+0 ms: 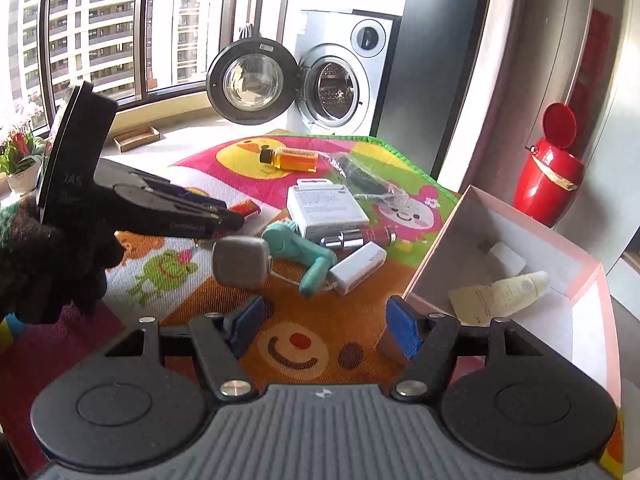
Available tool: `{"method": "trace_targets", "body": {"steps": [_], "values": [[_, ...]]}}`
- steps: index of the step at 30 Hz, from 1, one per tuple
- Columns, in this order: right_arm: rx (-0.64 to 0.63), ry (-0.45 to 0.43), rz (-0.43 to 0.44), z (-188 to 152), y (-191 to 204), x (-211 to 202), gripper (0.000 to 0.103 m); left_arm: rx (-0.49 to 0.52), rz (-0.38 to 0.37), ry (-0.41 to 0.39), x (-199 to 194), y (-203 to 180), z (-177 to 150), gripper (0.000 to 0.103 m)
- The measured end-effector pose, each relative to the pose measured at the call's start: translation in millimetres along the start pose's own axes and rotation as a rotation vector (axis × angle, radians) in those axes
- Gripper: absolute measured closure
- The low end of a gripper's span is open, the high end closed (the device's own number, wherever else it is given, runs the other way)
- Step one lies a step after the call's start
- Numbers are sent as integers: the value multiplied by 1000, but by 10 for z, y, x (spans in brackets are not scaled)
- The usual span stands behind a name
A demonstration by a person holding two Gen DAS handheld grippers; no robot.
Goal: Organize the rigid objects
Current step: 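Grasp the red lighter with the left tool, then grasp the clear bag with black item using the right tool while the left tool holds the lighter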
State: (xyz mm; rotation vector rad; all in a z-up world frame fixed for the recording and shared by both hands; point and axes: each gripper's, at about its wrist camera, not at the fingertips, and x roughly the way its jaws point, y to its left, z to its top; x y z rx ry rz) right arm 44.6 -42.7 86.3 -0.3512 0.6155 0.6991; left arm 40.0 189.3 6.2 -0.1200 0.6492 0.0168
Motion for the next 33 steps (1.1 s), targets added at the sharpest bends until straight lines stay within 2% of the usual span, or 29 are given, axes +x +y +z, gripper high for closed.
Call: {"method": "trace_targets", "body": {"steps": [2, 4, 7, 9, 12, 15, 16, 17, 18, 20, 22, 24, 28, 33], "values": [[23, 7, 21, 340, -113, 194, 35, -26, -34, 4, -125, 6, -95, 76], [60, 52, 18, 686, -252, 533, 35, -36, -51, -1, -230, -11, -195, 77], [88, 113, -53, 1057, -404, 1126, 35, -51, -74, -21, -319, -17, -298, 77], [99, 176, -94, 1225, -474, 1543, 35, -60, -80, -26, -333, -11, -307, 77], [168, 297, -76, 1334, -572, 2064, 35, -78, -90, -22, -320, 20, -304, 76], [185, 360, -87, 1364, -599, 2414, 36, -86, -97, -23, -316, 38, -307, 76], [201, 377, -83, 1355, -611, 2482, 42, -92, -101, -23, -315, 45, -306, 76], [216, 390, -78, 1351, -622, 2523, 56, -98, -105, -23, -315, 57, -309, 76], [224, 386, -61, 1345, -618, 2513, 60, -102, -108, -23, -314, 65, -310, 76], [206, 388, -16, 1328, -571, 2421, 76, -112, -116, -24, -311, 91, -315, 76], [171, 368, 12, 1302, -494, 2223, 80, -122, -123, -24, -308, 107, -315, 76], [131, 331, 27, 1272, -418, 1956, 82, -125, -124, -23, -308, 107, -314, 76], [92, 223, 89, 1195, -354, 1135, 83, -128, -125, -22, -302, 106, -312, 76], [111, 127, 147, 792, -374, 136, 83, -101, -104, -14, -301, 53, -293, 76]]}}
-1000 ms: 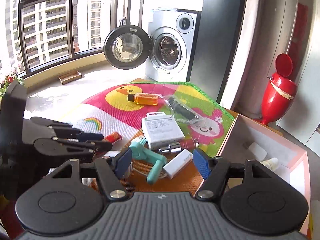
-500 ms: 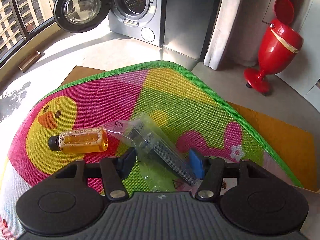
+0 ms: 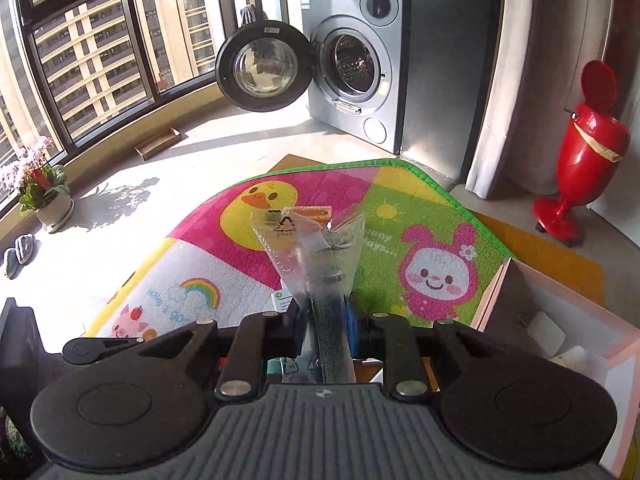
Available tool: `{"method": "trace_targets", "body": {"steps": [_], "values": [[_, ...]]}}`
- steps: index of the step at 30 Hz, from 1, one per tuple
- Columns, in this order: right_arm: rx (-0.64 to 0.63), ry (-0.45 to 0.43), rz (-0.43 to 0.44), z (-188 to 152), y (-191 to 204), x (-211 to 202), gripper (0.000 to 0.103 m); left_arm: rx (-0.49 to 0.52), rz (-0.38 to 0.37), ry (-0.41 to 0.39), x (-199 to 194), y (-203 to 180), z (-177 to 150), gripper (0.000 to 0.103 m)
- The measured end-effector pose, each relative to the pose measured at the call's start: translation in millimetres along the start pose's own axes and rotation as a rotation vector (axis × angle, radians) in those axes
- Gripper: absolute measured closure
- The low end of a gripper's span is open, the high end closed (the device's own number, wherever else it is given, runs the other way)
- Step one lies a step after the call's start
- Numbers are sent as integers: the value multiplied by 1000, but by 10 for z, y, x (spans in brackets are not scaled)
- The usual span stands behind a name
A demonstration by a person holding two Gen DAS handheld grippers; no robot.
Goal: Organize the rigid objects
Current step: 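Grasp the clear bag with black item using the right tool while the left tool holds the lighter, then carry the lighter in the left tool while the right tool carries the bag into the pink box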
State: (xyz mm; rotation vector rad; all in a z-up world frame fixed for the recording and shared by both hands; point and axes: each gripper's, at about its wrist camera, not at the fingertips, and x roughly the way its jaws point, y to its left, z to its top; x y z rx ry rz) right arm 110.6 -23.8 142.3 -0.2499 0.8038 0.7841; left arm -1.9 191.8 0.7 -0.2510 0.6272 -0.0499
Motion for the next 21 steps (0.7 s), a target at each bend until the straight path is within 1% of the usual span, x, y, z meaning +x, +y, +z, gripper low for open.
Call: {"method": "trace_targets", "body": {"steps": [3, 5, 6, 7, 8, 9, 10, 12, 14, 15, 17, 19, 21], "values": [[7, -31, -8, -374, -6, -405, 83, 12, -1, 6, -40, -56, -20, 77], [-9, -65, -69, -701, -10, -649, 83, 18, -23, 15, -133, -120, -100, 77], [-21, -77, -102, -827, -4, -726, 83, 38, -19, 16, -199, -176, -152, 78], [-35, -87, -142, -999, -12, -815, 83, 67, -9, 14, -285, -247, -215, 79], [-37, -89, -165, -1137, -23, -891, 83, 89, -7, 7, -363, -301, -264, 85], [-29, -87, -176, -1261, -55, -938, 83, 117, -15, -1, -480, -373, -329, 87], [-13, -83, -182, -1372, -95, -978, 83, 134, -27, 2, -566, -431, -370, 90], [28, -78, -190, -1579, -175, -1035, 83, 169, -55, 8, -712, -560, -436, 91], [61, -78, -201, -1767, -249, -1063, 83, 217, -46, 30, -778, -695, -503, 90], [73, -78, -210, -1837, -272, -1050, 83, 221, -34, 35, -785, -721, -520, 90], [91, -82, -220, -1957, -312, -1010, 83, 185, -11, 37, -779, -721, -511, 87], [106, -81, -227, -2064, -342, -948, 83, 142, 13, 61, -728, -712, -464, 83], [100, -74, -240, -2143, -337, -852, 83, 152, 32, 92, -647, -750, -438, 76]]}}
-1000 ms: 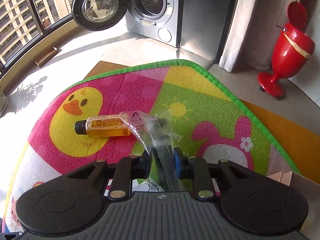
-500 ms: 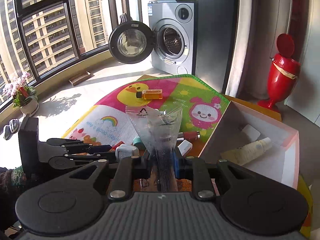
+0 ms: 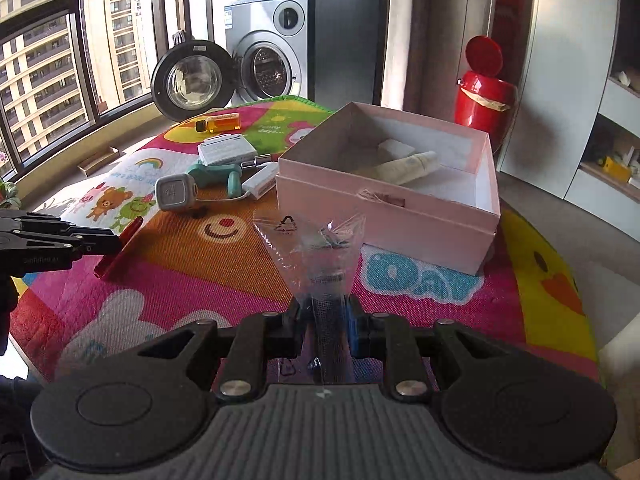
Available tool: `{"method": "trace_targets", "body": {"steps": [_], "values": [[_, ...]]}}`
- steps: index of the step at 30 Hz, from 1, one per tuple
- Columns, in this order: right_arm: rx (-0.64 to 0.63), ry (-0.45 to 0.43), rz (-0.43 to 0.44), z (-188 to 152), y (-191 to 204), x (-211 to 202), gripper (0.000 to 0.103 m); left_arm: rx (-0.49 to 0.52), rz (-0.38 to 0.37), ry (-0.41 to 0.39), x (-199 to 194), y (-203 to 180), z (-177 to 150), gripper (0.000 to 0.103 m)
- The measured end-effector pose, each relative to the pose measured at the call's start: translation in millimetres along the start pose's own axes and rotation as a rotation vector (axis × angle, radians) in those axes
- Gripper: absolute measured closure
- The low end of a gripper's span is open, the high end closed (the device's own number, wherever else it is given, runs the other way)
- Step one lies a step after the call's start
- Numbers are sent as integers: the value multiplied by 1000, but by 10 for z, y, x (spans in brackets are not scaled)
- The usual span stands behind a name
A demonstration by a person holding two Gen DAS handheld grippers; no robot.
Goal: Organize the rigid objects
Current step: 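Carry the lighter in the left tool while the right tool carries the bag into the pink box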
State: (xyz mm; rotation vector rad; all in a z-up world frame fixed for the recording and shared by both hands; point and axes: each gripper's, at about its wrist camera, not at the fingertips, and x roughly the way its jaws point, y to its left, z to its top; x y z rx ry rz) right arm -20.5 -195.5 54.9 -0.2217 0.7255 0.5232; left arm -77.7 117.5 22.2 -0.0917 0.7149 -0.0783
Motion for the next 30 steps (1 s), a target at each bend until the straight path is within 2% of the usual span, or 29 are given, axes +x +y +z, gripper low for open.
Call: {"method": "trace_targets", "body": {"steps": [2, 4, 10, 13, 15, 16, 17, 24, 27, 30], "values": [[-12, -1, -15, -41, 29, 70, 83, 15, 29, 17, 75, -42, 17, 70], [-29, -6, -23, -84, 61, 119, 83, -11, 41, 30, 148, -25, 26, 68], [-33, 14, -22, -176, 77, 283, 64, -16, 66, 49, 194, -56, 66, 71], [-29, -5, -17, -197, 81, 279, 64, 9, 74, 37, 178, -84, 38, 71], [-33, -3, -7, -194, 78, 249, 73, 32, 81, 21, 157, -128, 10, 76], [-37, -2, 6, -192, 74, 224, 81, 37, 57, 13, 142, -162, -12, 76], [-40, 1, 15, -188, 69, 193, 82, 44, 31, 12, 127, -184, -30, 76], [-22, -38, 47, -111, -72, -171, 83, 187, -134, -25, -42, -612, -47, 76], [-2, -112, 32, 148, -221, -390, 83, 209, -213, -77, -109, -758, 190, 76], [23, -193, 12, 541, -415, -533, 83, 251, -245, -197, -159, -924, 716, 76]]}}
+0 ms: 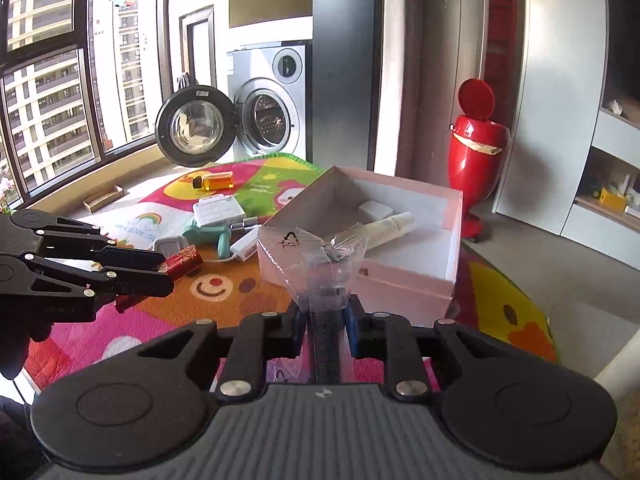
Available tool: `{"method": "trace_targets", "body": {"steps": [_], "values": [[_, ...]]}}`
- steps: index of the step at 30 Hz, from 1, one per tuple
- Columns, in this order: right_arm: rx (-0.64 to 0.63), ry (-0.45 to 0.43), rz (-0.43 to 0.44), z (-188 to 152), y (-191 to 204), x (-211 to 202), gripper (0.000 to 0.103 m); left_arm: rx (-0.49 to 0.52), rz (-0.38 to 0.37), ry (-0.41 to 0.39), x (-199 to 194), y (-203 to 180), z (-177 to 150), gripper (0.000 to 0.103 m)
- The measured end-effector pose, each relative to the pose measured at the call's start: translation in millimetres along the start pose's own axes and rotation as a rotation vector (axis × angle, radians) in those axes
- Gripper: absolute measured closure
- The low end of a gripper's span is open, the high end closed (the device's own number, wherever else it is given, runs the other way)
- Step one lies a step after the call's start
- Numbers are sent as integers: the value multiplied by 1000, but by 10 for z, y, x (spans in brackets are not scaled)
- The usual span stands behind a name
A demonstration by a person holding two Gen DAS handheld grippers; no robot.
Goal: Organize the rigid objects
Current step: 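Carry the lighter in the left tool while the right tool carries the bag into the pink box, then grasp the orange bottle on the mat with the right tool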
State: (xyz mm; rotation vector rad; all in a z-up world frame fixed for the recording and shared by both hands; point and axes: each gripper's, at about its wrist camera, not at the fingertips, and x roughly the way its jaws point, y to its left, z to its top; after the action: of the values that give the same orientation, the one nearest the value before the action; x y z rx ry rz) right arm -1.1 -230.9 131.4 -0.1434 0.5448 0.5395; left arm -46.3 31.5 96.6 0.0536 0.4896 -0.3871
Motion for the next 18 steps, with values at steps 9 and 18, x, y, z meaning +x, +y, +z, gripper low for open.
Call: {"method": "trace_targets", "body": {"steps": [9, 18], "values": [[201, -23, -143, 1018, -688, 689, 53, -159, -50, 20, 1127, 293, 1178, 77], [-47, 61, -169, 177, -157, 811, 44, -203, 119, -13, 699, 700, 182, 77]]}}
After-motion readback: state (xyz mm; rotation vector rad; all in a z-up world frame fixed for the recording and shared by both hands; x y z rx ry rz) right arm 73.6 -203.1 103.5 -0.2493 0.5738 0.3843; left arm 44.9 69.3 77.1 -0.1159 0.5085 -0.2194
